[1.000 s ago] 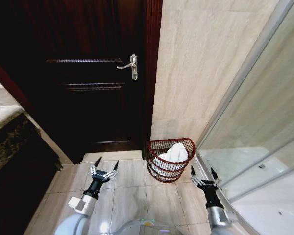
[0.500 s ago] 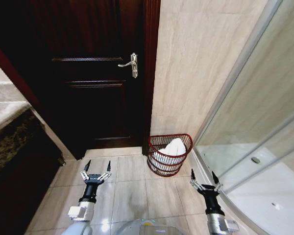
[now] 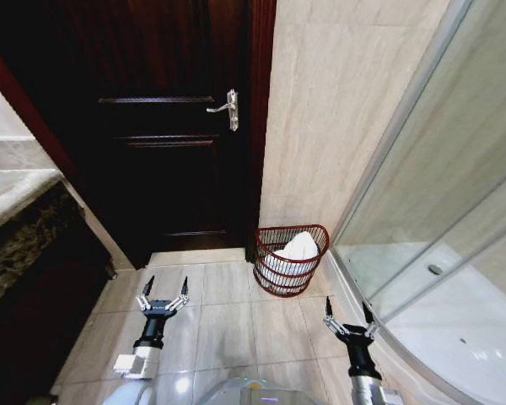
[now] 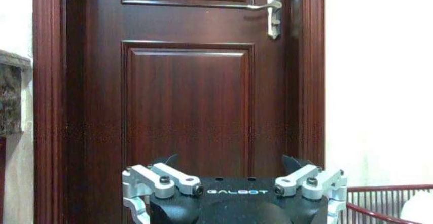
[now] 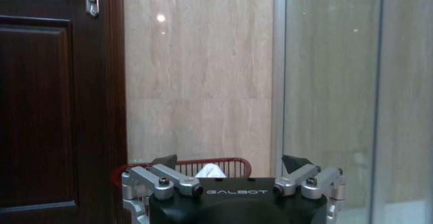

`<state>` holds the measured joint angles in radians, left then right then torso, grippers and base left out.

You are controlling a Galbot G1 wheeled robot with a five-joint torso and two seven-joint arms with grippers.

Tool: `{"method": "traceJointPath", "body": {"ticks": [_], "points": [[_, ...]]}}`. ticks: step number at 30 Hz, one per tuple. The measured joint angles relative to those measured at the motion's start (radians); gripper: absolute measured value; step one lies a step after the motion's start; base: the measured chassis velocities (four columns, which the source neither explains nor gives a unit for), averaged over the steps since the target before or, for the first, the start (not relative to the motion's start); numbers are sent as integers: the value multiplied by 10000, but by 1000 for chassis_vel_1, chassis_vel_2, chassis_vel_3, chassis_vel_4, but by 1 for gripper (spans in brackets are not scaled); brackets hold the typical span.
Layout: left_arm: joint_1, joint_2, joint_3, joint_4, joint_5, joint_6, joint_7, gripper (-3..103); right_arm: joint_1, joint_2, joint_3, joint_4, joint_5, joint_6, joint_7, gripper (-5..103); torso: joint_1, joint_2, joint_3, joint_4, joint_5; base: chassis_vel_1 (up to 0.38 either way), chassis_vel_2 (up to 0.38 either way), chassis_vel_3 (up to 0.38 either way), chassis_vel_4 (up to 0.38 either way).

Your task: Discard the used towel into the hamper.

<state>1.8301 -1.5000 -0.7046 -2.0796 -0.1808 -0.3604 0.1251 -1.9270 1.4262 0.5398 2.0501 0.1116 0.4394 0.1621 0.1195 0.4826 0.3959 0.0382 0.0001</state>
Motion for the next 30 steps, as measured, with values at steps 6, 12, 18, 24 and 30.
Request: {"method": "traceJointPath", "body": {"ticks": [6, 12, 18, 24, 30], "points": [[-248, 157, -51, 218, -182, -39, 175, 100, -6, 40, 31, -75, -70, -25, 47, 100, 0, 0, 0, 0, -2, 121, -123, -122, 125], [-409, 183, 19, 404, -251, -118, 548, 100, -27, 139, 6, -110, -79, -47, 114, 100, 0, -1, 0, -3, -2, 105, -107, -110, 102], [-481, 272, 10, 626, -358, -442, 888, 100, -35, 109, -131, -95, 94, -176, 145, 100, -35, -68, -34, -2, -1, 49, -56, -34, 61], [-591, 382, -38, 742, -415, -564, 919, 100, -27, 138, -153, -41, -6, -180, 325, 100, -126, -308, -176, -1, -1, 0, 0, 0, 0], [-729, 400, -68, 854, -384, -668, 1030, 100, -89, 211, -147, 77, -102, -180, 507, 100, -216, -534, -321, -2, -1, 0, 0, 0, 0]]}}
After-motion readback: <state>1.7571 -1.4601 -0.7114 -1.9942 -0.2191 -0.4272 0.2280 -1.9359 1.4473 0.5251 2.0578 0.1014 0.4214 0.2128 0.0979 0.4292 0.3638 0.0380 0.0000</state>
